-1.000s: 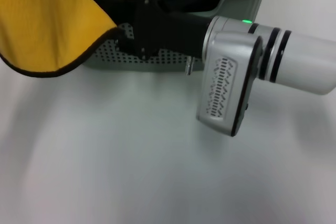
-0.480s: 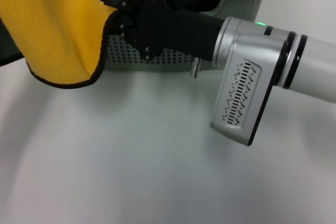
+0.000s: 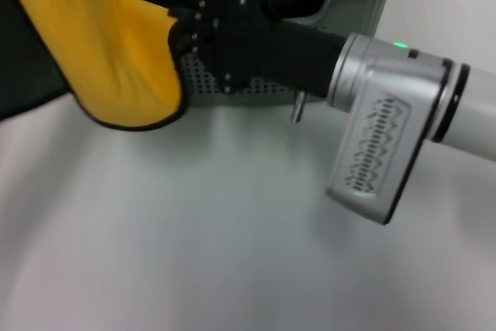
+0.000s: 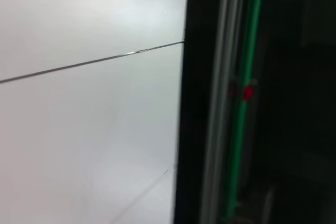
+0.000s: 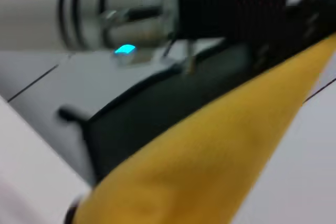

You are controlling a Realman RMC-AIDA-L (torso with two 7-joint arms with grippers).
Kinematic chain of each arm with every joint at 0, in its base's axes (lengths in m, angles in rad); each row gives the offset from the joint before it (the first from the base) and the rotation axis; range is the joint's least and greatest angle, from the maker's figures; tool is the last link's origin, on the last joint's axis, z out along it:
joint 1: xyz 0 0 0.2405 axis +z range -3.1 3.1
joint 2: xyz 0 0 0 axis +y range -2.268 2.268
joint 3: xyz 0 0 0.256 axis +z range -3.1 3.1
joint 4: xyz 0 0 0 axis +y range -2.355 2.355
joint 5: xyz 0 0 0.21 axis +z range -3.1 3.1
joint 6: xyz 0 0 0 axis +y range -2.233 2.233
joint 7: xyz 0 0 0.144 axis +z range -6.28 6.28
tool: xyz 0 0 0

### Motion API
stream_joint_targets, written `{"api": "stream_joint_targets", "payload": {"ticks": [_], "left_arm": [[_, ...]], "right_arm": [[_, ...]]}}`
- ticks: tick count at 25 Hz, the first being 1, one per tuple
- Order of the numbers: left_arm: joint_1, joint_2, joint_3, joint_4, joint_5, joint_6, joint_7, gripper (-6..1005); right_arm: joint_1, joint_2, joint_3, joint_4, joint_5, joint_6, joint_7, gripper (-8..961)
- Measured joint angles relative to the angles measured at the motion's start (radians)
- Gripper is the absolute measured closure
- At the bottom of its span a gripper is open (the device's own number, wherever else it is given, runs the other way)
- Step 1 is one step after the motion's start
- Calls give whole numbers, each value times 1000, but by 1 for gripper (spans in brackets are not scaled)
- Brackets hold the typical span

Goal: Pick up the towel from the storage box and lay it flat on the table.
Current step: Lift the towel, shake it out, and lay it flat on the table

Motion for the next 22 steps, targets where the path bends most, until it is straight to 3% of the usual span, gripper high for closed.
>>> {"api": "stream_joint_targets", "payload": {"ticks": [4, 7, 11, 18, 22], "left_arm": [[5, 3, -8, -166, 4, -24, 71, 987], [37, 3, -6, -242, 5, -126, 153, 987], [78, 2, 1, -241, 74, -281, 245, 963], [65, 10, 1, -236, 277, -485, 404, 906], [46, 4, 1, -234, 336, -599, 504, 726]], "right_arm": [[-22, 0, 51, -55, 10, 56, 7, 951], [-28, -2, 103, -120, 10, 63, 46, 950], [-23, -4, 159, -182, 6, 59, 111, 950], [21, -1, 186, -259, 1, -34, 168, 950], [40, 0, 185, -304, 7, -112, 169, 950]]}}
